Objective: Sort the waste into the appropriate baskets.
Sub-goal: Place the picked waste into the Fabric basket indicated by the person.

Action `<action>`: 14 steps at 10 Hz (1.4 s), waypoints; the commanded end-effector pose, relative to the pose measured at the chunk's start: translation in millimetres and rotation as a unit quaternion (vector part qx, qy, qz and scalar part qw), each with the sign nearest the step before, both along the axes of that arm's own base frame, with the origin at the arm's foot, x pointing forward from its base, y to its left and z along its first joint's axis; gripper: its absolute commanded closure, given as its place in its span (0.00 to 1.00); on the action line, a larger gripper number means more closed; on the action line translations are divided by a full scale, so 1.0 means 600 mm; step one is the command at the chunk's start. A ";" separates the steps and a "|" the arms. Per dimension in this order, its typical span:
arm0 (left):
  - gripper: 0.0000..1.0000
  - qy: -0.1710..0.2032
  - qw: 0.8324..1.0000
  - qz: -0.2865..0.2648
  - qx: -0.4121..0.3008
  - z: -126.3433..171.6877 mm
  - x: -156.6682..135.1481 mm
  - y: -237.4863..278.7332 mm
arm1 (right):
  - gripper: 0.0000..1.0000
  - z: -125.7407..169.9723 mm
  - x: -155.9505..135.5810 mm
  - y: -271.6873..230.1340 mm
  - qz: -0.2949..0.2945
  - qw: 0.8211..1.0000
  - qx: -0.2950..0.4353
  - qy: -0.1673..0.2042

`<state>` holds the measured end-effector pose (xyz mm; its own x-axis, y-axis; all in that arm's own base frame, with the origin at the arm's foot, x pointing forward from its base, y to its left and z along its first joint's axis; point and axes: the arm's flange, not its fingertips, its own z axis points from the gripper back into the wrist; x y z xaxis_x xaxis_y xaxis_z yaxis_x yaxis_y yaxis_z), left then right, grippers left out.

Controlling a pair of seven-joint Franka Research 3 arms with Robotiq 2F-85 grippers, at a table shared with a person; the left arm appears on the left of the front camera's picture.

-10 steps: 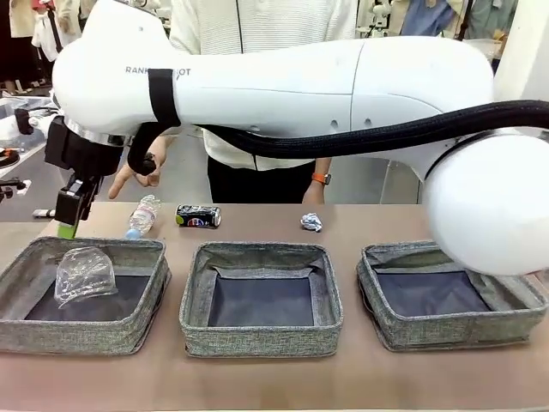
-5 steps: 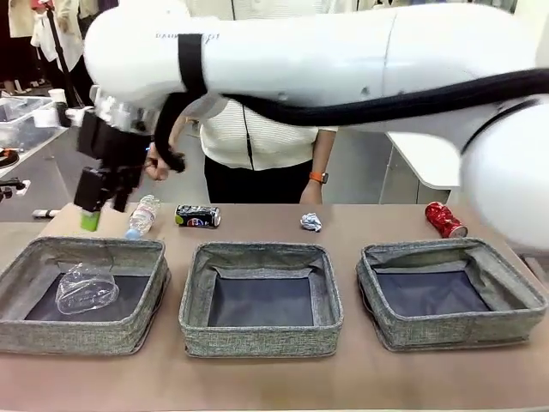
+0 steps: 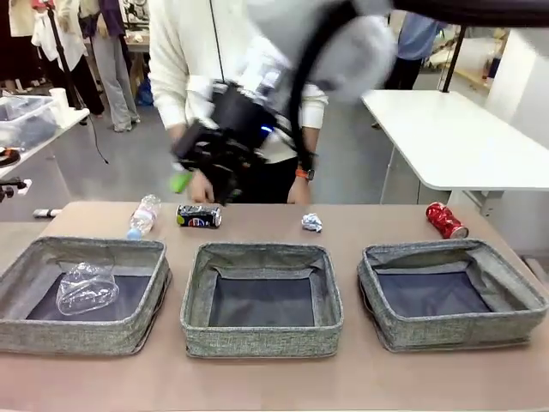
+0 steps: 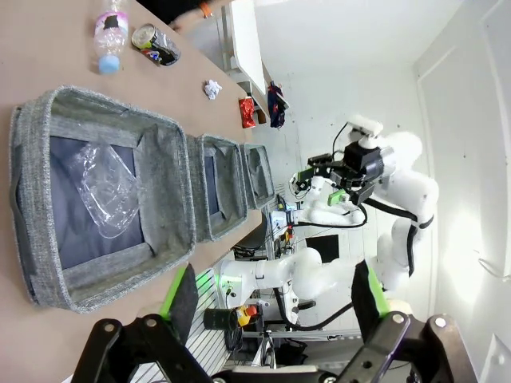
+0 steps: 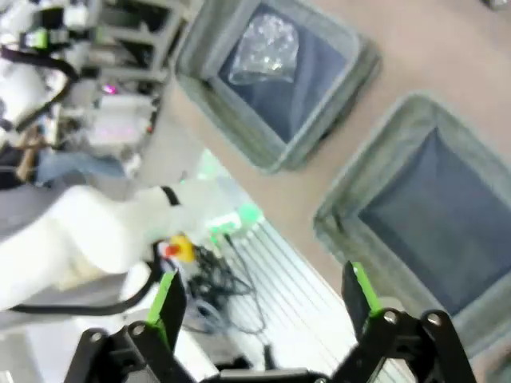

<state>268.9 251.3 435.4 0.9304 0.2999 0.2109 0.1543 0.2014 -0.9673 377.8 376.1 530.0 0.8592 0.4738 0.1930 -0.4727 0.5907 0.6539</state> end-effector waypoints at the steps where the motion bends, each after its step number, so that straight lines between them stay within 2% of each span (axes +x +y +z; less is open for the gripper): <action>1: 0.00 -0.009 1.000 -0.007 0.002 0.003 -0.004 0.000 | 0.00 -0.103 -0.112 -0.163 -0.053 0.996 0.077 -0.001; 2: 0.00 -0.009 1.000 -0.007 0.002 0.003 -0.004 0.000 | 0.00 -0.135 -0.105 -0.195 -0.074 0.992 0.102 0.032; 3: 0.00 -0.009 1.000 -0.007 0.002 0.003 -0.004 0.000 | 0.00 -0.029 -0.026 -0.087 -0.037 0.998 0.044 0.013; 5: 0.00 -0.009 1.000 -0.007 0.002 0.003 -0.004 0.000 | 0.00 -0.029 -0.026 -0.087 -0.037 0.998 0.044 0.013; 6: 0.00 -0.009 1.000 -0.007 0.002 0.003 -0.004 0.000 | 0.00 -0.072 -0.062 -0.151 -0.055 0.996 0.069 0.021; 7: 0.00 -0.009 1.000 -0.007 0.002 0.003 -0.004 0.000 | 0.00 -0.079 -0.035 -0.182 -0.126 0.981 0.144 0.040; 8: 0.00 -0.009 1.000 -0.007 0.002 0.003 -0.004 0.000 | 0.00 -0.073 -0.035 -0.245 -0.159 0.962 0.215 0.058; 10: 0.00 -0.009 1.000 -0.007 0.002 0.003 -0.004 0.000 | 0.00 -0.069 -0.076 -0.392 -0.195 0.925 0.312 0.095; 11: 0.00 -0.009 1.000 -0.007 0.002 0.003 -0.004 0.000 | 0.00 -0.080 -0.103 -0.459 -0.203 0.915 0.327 0.120; 12: 0.00 -0.009 1.000 -0.007 0.002 0.003 -0.004 0.000 | 0.00 -0.095 -0.123 -0.531 -0.186 0.911 0.346 0.128; 13: 0.00 -0.009 1.000 -0.007 0.002 0.003 -0.004 0.000 | 0.00 -0.113 -0.132 -0.606 -0.198 0.902 0.356 0.143; 14: 0.00 -0.009 1.000 -0.007 0.002 0.003 -0.004 0.000 | 0.00 -0.125 -0.140 -0.687 -0.242 0.887 0.362 0.153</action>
